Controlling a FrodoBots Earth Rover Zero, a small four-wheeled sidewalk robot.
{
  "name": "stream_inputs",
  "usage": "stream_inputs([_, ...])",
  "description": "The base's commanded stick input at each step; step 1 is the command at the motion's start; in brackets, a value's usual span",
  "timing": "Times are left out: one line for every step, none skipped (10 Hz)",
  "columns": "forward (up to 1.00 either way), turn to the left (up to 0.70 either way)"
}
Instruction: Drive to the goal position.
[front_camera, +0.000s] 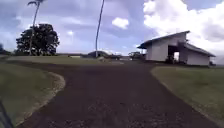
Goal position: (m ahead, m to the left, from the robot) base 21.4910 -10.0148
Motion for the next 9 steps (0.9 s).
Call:
stream_inputs([0.7, 0.0])
stream_inputs([0.7, -0.08])
stream_inputs([0.7, -0.34])
stream_inputs([0.7, -0.35])
stream_inputs([0.7, -0.35])
stream_inputs([0.7, -0.35])
stream_inputs([0.7, -0.35])
stream_inputs([0.7, -0.35])
stream_inputs([0.7, -0.35])
